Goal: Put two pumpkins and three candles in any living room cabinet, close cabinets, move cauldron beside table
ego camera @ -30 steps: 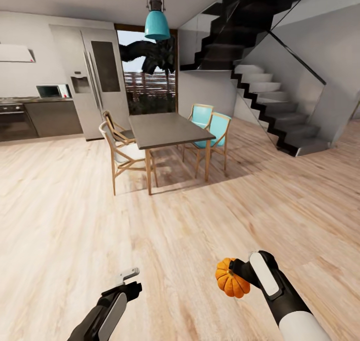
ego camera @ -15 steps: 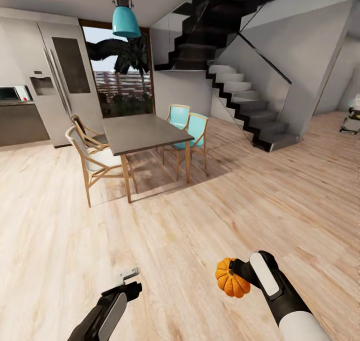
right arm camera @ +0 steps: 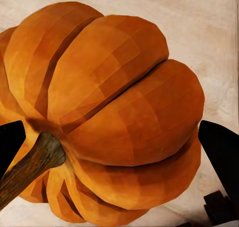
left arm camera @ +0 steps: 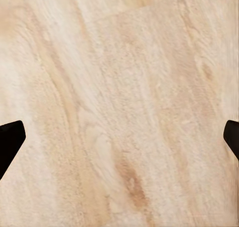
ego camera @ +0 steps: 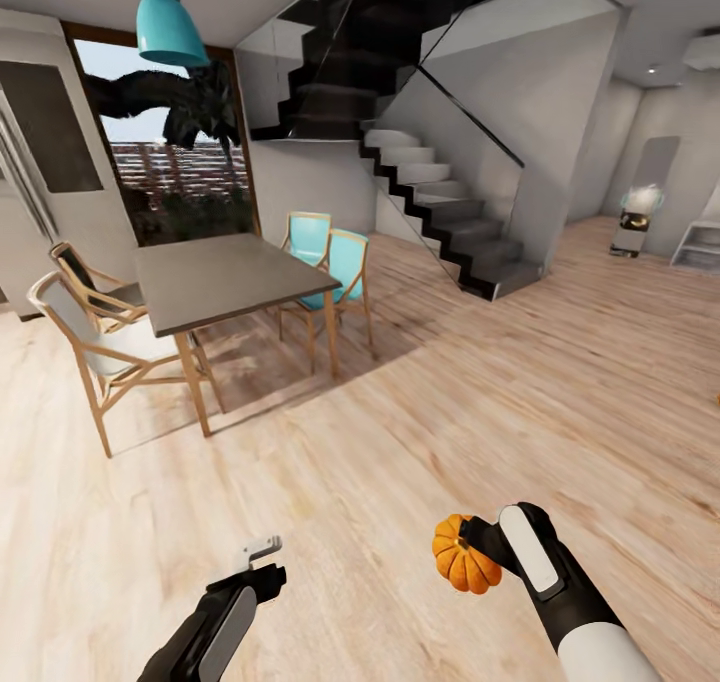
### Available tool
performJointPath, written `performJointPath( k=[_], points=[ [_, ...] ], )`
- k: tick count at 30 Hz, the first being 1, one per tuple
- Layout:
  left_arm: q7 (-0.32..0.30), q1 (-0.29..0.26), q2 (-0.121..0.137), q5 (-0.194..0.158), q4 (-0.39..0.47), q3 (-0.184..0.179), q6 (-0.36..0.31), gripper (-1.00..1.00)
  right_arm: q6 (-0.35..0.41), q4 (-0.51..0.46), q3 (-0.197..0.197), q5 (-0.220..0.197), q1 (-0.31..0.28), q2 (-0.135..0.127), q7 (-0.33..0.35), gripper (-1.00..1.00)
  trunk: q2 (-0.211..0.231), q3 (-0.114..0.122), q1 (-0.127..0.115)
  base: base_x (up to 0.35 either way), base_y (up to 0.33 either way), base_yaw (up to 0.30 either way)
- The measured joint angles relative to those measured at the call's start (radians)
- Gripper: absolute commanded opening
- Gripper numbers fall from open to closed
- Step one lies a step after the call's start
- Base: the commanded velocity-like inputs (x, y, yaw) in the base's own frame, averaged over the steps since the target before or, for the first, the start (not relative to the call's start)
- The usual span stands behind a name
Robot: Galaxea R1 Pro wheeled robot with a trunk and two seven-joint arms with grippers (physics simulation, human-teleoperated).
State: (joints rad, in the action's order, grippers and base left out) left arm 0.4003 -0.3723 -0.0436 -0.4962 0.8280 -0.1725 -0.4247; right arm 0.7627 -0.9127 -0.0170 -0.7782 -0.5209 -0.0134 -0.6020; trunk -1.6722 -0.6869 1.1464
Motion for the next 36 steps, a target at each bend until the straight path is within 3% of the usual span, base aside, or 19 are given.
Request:
performJointPath(
  k=[5,19,30,36],
  points=[
    [0.000,0.000,0.000,0.000,-0.001,-0.001,0.000,1.00,-0.001,0.000,0.000,0.001,0.000,0.000,-0.001,-1.00,0.000,0.000,0.000,0.344,0.000,-0.195],
    [0.000,0.000,0.002,0.000,-0.001,0.001,0.000,1.00,-0.003,0.001,0.000,0.001,0.000,0.001,0.000,-1.00,0.000,0.000,0.000,0.333,0.000,-0.008],
    [0.000,0.000,0.002,0.000,-0.001,0.002,0.002,1.00,-0.003,0.010,0.000,0.001,0.000,0.001,0.001,-1.00,0.000,0.000,0.001,0.026,0.000,-0.004],
    [0.000,0.000,0.002,0.000,-0.001,0.002,0.002,1.00,-0.006,0.026,0.000,0.000,0.000,0.001,0.001,-1.00,0.000,-0.002,0.001,0.000,0.000,-0.209]
  ],
)
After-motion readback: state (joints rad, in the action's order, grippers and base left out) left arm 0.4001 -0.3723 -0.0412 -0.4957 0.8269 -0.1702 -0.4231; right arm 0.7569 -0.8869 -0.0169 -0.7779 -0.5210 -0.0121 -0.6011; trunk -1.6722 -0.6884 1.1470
